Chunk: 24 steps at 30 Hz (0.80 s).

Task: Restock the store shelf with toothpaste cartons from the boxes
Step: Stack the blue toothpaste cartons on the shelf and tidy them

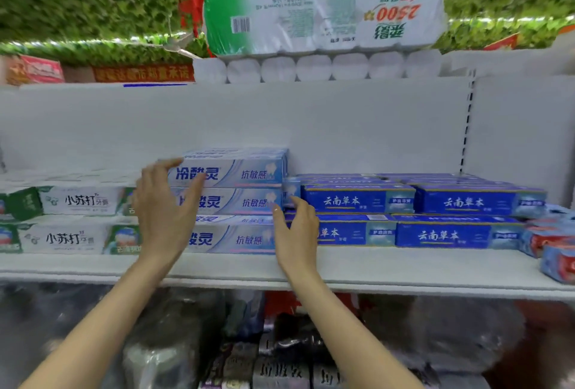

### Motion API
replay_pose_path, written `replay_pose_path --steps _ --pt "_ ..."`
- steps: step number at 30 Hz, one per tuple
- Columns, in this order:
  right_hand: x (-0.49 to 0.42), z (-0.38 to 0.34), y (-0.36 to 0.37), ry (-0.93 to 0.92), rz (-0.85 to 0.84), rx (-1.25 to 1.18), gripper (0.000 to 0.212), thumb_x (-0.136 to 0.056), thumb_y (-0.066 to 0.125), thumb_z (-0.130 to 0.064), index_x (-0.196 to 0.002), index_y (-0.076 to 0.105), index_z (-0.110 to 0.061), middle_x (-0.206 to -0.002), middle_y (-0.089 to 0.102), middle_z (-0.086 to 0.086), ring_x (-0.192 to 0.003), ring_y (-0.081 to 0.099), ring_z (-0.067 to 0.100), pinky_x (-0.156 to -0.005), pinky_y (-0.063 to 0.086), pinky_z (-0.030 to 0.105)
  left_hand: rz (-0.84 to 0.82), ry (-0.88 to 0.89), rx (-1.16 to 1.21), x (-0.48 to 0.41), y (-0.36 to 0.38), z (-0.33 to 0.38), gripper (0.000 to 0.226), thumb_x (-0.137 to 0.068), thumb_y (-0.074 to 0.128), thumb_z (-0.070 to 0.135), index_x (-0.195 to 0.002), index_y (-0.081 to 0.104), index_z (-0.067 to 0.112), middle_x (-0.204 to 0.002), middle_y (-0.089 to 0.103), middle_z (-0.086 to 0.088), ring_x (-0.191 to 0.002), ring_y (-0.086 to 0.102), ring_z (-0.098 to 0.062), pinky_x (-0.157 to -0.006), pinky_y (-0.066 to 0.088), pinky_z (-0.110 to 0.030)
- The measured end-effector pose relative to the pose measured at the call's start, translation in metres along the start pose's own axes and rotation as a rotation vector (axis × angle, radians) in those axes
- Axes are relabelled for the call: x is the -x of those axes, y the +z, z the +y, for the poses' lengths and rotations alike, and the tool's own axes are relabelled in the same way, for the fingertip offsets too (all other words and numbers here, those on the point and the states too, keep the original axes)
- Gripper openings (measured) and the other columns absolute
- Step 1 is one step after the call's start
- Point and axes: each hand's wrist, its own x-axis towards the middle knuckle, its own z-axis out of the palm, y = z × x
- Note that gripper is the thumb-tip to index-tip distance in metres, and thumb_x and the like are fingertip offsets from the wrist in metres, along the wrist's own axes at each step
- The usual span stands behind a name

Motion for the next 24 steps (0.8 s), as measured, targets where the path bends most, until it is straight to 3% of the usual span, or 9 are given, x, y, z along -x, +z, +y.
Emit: replay_pose_path --steps 2,6,12,17,21,24 --pt "-0.006 0.007 -0.028 -0.12 -0.039 0.047 0.042 -0.096 0.053 -0.029 -0.134 0.047 -0.014 -0.133 0.048 0.001 -0.126 0.04 0.017 -0.104 0.027 0.023 -0.035 0.061 -0.054 -0.005 0.018 0.027 0.055 -0.088 0.044 0.056 -0.121 0.056 0.014 -0.125 0.054 -0.007 -0.119 0.046 -0.025 -0.1 0.032 -0.042" --pt "-0.046 0.036 -0.115 -0.331 0.063 0.426 0.041 -0.096 0.051 -0.029 -0.133 0.05 -0.011 -0.13 0.055 0.007 -0.123 0.045 0.027 -0.105 0.031 0.039 -0.11 0.164 -0.22 -0.014 0.054 0.062 0.061 -0.085 0.035 0.06 -0.121 0.056 0.016 -0.124 0.057 -0.005 -0.118 0.049 -0.026 -0.1 0.032 -0.044" --pt "-0.089 0.084 -0.202 -0.17 -0.017 0.679 0.052 -0.096 0.048 -0.042 -0.14 0.043 -0.014 -0.133 0.053 0.006 -0.125 0.043 0.026 -0.105 0.031 0.04 -0.227 0.16 -0.349 -0.016 0.083 0.082 0.077 -0.082 0.024 0.069 -0.122 0.061 0.015 -0.123 0.062 -0.006 -0.119 0.051 -0.026 -0.109 0.024 -0.045" --pt "-0.083 0.093 -0.204 -0.239 -0.036 0.792 0.058 -0.092 0.052 -0.046 -0.138 0.045 -0.011 -0.129 0.056 0.009 -0.125 0.045 0.03 -0.108 0.028 0.046 -0.271 0.172 -0.397 -0.011 0.092 0.073 0.072 -0.083 0.029 0.069 -0.12 0.061 0.016 -0.119 0.062 -0.003 -0.117 0.052 -0.023 -0.113 0.021 -0.046" --pt "-0.091 0.082 -0.202 -0.172 -0.157 0.919 0.065 -0.095 0.032 -0.057 -0.147 0.028 -0.017 -0.139 0.05 0.003 -0.138 0.029 0.023 -0.114 0.013 0.043 -0.272 0.22 -0.355 -0.012 0.096 0.064 0.068 -0.085 0.033 0.065 -0.118 0.06 0.013 -0.114 0.062 -0.004 -0.111 0.053 -0.024 -0.112 0.026 -0.049" --pt "-0.101 0.073 -0.194 -0.081 -0.194 0.925 0.067 -0.095 0.029 -0.06 -0.145 0.027 -0.016 -0.137 0.049 0.008 -0.136 0.031 0.026 -0.114 0.013 0.047 -0.234 0.279 -0.329 -0.006 0.1 0.052 0.062 -0.088 0.036 0.059 -0.121 0.057 0.012 -0.118 0.059 -0.005 -0.115 0.049 -0.024 -0.116 0.02 -0.047"
